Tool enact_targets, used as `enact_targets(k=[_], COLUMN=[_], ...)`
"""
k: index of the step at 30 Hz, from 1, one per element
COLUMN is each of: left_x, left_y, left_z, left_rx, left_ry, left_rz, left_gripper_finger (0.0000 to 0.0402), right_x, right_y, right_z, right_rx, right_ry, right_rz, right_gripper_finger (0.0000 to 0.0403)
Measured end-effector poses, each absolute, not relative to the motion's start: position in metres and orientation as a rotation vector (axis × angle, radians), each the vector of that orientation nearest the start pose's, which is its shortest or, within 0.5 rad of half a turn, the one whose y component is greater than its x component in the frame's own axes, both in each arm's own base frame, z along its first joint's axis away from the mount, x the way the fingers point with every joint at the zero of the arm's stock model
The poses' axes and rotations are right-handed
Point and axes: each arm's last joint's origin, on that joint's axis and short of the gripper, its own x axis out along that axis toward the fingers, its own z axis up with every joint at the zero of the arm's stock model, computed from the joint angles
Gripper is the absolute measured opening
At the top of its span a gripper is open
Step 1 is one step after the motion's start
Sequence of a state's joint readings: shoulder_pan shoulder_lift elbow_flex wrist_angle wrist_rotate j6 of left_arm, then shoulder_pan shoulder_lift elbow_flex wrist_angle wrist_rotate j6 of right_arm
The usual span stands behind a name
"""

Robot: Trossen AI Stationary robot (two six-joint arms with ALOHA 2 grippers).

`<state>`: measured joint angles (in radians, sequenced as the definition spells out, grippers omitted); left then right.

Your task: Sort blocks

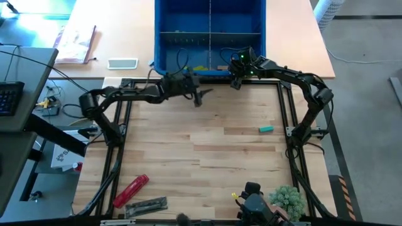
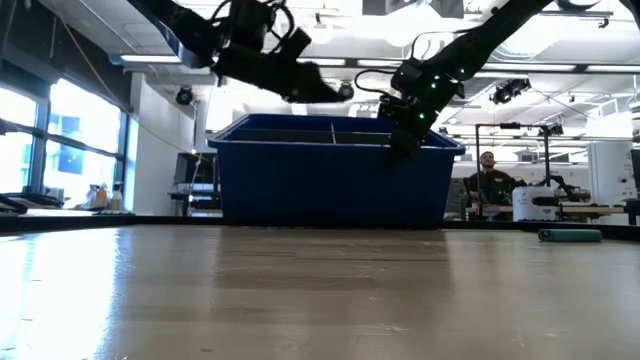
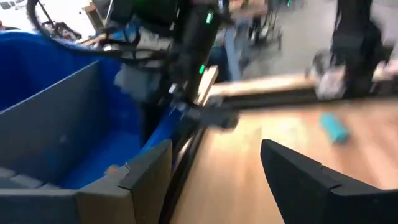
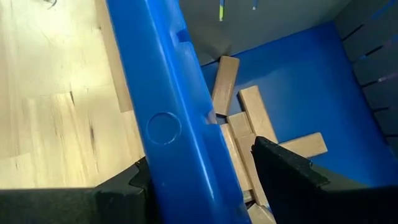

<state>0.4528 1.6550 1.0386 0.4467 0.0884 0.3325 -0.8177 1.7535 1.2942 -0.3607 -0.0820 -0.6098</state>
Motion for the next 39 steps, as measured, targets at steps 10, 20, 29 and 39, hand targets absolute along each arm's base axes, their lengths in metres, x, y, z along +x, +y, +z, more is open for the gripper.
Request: enact_targets(k=[10,20,29,39], left_x=[0.285,0.269,0.262,0.261], left_y=[0.222,0.237,0.238,0.239], left_z=[0.240,0.231,0.221,0.221], left_rx=[0.258,0.277,0.383,0.369], left_ry=[0.513,0.616,0.731,0.732], left_rz=[0.501,0.534,0.557,0.563], left_gripper_finger=[0.0228,0.0228,0.0227,0.0227], right_x=[0.262,0.262,0.268,0.271], right_y=[-0.276,-0.276,-0.264,-0.236], right_z=[0.238,0.238,0.245,0.262], right_rx=[-0.195,-0.212,-0.411,-0.525], right_ry=[0.925,0.930,1.018,1.093], right_rz=[-0.430,-0.422,-0.407,-0.386], right_gripper_finger=[0.0194,0.0194,0.0194,0.0194])
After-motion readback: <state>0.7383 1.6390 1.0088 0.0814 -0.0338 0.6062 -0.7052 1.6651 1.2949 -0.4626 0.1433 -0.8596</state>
